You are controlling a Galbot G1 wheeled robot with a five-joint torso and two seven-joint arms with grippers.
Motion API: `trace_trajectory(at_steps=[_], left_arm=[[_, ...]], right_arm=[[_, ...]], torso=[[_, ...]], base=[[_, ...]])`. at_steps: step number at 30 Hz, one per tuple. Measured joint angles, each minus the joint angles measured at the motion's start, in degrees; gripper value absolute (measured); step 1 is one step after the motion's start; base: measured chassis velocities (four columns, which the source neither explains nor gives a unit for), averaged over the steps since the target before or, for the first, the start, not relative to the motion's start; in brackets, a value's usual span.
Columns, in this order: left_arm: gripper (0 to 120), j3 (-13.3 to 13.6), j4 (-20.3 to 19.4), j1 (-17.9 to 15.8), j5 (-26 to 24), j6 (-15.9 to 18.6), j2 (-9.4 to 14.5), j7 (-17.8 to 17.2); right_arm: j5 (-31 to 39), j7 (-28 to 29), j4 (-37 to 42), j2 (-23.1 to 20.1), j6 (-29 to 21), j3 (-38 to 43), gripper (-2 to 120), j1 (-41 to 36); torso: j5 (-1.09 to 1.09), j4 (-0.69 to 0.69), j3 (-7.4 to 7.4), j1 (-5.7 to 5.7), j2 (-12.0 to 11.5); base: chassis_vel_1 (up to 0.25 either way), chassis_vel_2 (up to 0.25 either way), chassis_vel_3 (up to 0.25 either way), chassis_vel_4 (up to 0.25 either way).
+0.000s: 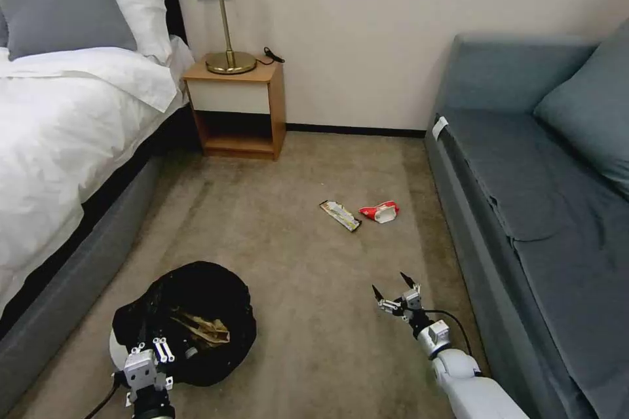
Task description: Pick up the trash bin, then pick up the garbage on the floor and place it into the trash bin.
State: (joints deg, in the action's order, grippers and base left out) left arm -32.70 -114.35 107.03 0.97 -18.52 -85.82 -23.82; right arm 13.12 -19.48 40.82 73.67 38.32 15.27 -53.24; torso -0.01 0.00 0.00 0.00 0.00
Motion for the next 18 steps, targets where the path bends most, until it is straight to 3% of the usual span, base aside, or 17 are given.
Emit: trace_trajectory(at_steps=[9,18], left_arm=[[6,0.22,0.55,-0.27,-0.05,-0.35,-0.05,0.01],[6,0.1,0.8,-0.17,-0.06,-0.93,-0.01,0.02]], right_arm=[[-0.67,-0.76,-1.1,0.6,0.39,0.4,100,0.14],[-1.96,-0.83,-1.97,1.41,0.63,1.17,100,0.52]], torso=[[0.02,0.01,0.0,0.0,0.0],[0.0,0.01,0.0,0.0,0.0]], base=[[-0.159,0.026,0.171,-0.023],[-0.247,0.044,0.237,-0.057]])
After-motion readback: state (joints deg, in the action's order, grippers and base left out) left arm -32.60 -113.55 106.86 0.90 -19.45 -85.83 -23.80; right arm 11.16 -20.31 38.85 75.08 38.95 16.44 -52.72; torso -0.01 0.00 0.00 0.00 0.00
